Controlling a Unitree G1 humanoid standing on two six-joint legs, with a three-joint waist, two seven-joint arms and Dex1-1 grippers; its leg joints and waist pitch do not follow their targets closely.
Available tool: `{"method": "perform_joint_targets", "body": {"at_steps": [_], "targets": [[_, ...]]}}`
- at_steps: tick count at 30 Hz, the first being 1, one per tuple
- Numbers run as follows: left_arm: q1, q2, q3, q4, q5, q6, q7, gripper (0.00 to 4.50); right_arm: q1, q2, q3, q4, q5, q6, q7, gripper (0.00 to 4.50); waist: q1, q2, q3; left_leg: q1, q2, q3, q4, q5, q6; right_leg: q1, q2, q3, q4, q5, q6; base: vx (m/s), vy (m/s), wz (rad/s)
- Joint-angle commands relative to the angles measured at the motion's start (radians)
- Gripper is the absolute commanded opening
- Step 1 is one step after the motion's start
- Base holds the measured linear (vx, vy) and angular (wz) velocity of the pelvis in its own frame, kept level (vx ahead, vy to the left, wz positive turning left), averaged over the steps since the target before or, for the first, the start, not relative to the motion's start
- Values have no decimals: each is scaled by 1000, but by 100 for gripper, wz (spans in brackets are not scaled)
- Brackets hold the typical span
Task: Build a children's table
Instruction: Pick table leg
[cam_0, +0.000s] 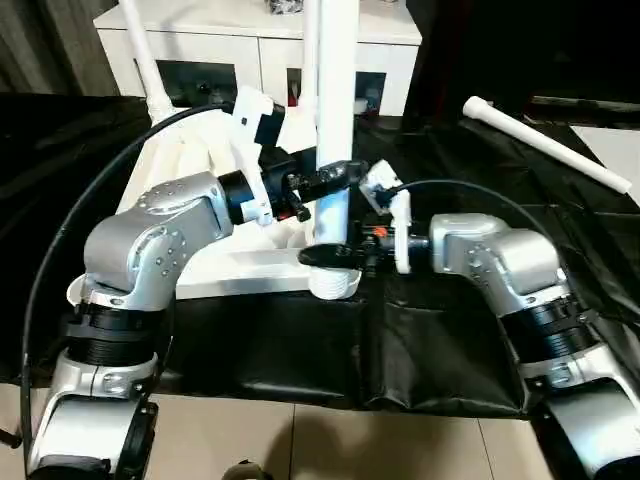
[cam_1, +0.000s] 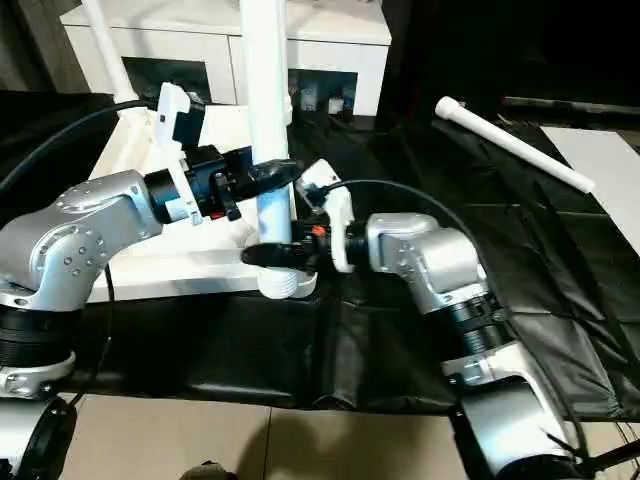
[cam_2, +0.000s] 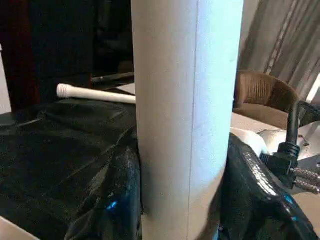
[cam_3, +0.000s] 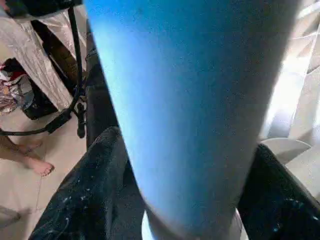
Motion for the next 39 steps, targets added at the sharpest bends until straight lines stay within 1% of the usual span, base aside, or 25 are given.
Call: {"method": "perform_joint_targets", "body": {"at_steps": [1,6,8,12,14,15,16,18,19,20,22,24,25,26,27,28,29,30,32,33,34,35,36,37,39], "targets": [[-12,3,-13,-7,-4,-2,-16,181,6,4,5,3,-15,-25,-8,285,-2,9,-80,17,12,-3,-68,-165,-48,56,-52,41,-67,-53,-200,0,0,0],[-11,10,-20,-3,10,-5,-31,181,11,6,2,1,-19,-32,-15,238,-3,7,-80,16,12,-3,-68,-161,-47,58,-51,41,-65,-39,-204,0,0,0],[-10,13,-22,0,15,-9,-35,181,11,5,3,2,-22,-36,-17,216,-3,10,-80,17,12,-4,-68,-167,-49,57,-51,41,-66,-38,-205,0,0,0],[-11,23,-29,8,29,-18,-44,181,12,4,3,2,-29,-44,-17,198,-4,11,-80,19,12,-4,-69,-178,-51,56,-50,41,-66,-44,-206,0,0,0],[-12,28,-34,14,42,-31,-48,181,14,3,3,0,-31,-47,-15,197,-4,16,-80,18,11,-4,-68,-178,-52,57,-50,41,-67,-35,-205,0,0,0],[-13,29,-38,20,61,-43,-35,181,15,4,2,-3,-31,-48,-16,194,-4,15,-80,18,11,-4,-68,-179,-52,57,-50,41,-67,-33,-206,0,0,0],[-16,27,-35,36,66,-37,-24,237,16,5,-1,-6,-30,-48,-21,193,-3,19,-81,18,12,-5,-68,-178,-53,57,-50,41,-65,-27,-207,0,0,0],[-19,25,-33,48,68,-31,-17,251,17,7,-3,-8,-29,-48,-24,193,-4,17,-82,19,11,-5,-68,-177,-54,58,-50,40,-64,-20,-210,0,0,0],[-17,31,-35,54,76,-31,-13,258,19,9,-9,-9,-31,-49,-37,193,-5,22,-81,19,11,-6,-68,-180,-55,57,-49,40,-64,-18,-209,0,0,0],[-15,33,-31,62,76,-27,-10,258,22,14,-28,-4,-33,-56,-66,193,-7,22,-81,19,10,-5,-68,-184,-56,57,-49,41,-67,-21,-205,0,0,0],[-7,35,-25,72,81,-36,-5,295,28,28,-70,11,-39,-73,-132,189,-7,22,-82,19,11,-5,-68,-178,-58,57,-50,41,-65,-20,-210,0,0,0],[2,34,-13,82,77,-48,-7,295,33,35,-99,24,-48,-96,-180,189,-8,29,-83,20,9,-5,-66,-185,-65,56,-48,40,-65,-22,-212,0,0,0],[2,34,-13,82,77,-48,-7,307,33,35,-99,24,-48,-96,-180,189,-8,26,-82,21,9,-5,-67,-191,-67,56,-49,40,-67,-29,-212,0,0,0],[9,38,-11,92,96,-84,-3,323,38,42,-131,40,-54,-122,-228,188,-7,34,-82,21,10,-6,-67,-192,-67,55,-49,41,-67,-30,-209,0,0,0],[18,43,-12,105,112,-128,-18,323,44,49,-169,55,-63,-159,-285,188,-9,34,-82,20,10,-5,-67,-192,-68,54,-50,41,-71,-34,-204,0,0,0],[23,47,-14,112,122,-156,-29,342,48,54,-194,66,-68,-183,-323,188,-10,31,-84,22,9,-5,-67,-193,-73,57,-48,40,-68,-29,-203,0,0,0],[23,47,-14,112,122,-156,-29,346,48,54,-194,66,-68,-183,-323,188,-9,30,-84,21,8,-5,-67,-188,-71,56,-48,40,-69,-26,-202,0,0,0],[35,69,-45,126,156,-203,-63,347,55,53,-213,71,-74,-210,-349,188,-12,36,-84,21,7,-5,-66,-187,-73,57,-46,40,-66,-22,-202,0,0,0],[49,96,-90,144,202,-265,-108,348,59,48,-220,77,-88,-234,-374,188,-13,34,-83,21,8,-6,-68,-188,-65,57,-47,40,-70,-40,-187,0,0,0],[62,124,-155,188,262,-341,-167,348,71,36,-216,79,-103,-271,-376,188,-17,24,-83,21,8,-2,-68,-185,-62,57,-45,41,-70,-40,-187,0,0,0],[67,145,-226,268,328,-420,-221,348,90,19,-201,74,-125,-303,-370,188,-15,29,-81,19,7,-3,-68,-184,-57,57,-47,42,-72,-60,-176,0,0,0],[67,145,-226,268,328,-420,-221,348,90,19,-201,74,-125,-303,-370,188,-15,20,-81,19,6,-2,-70,-179,-45,56,-47,42,-83,-77,-164,0,0,0],[65,156,-282,343,384,-491,-256,348,106,9,-195,64,-131,-309,-363,188,-18,20,-82,20,7,0,-70,-172,-51,57,-47,44,-74,-73,-160,0,0,0],[48,159,-335,474,446,-572,-295,348,122,5,-195,49,-129,-303,-356,188,-16,23,-80,20,5,0,-70,-172,-42,55,-46,45,-82,-93,-146,0,0,0],[29,156,-358,574,483,-624,-317,348,130,6,-198,36,-122,-293,-350,188,-18,22,-85,19,6,-1,-70,-164,-45,58,-49,46,-76,-75,-142,0,0,0]]}}
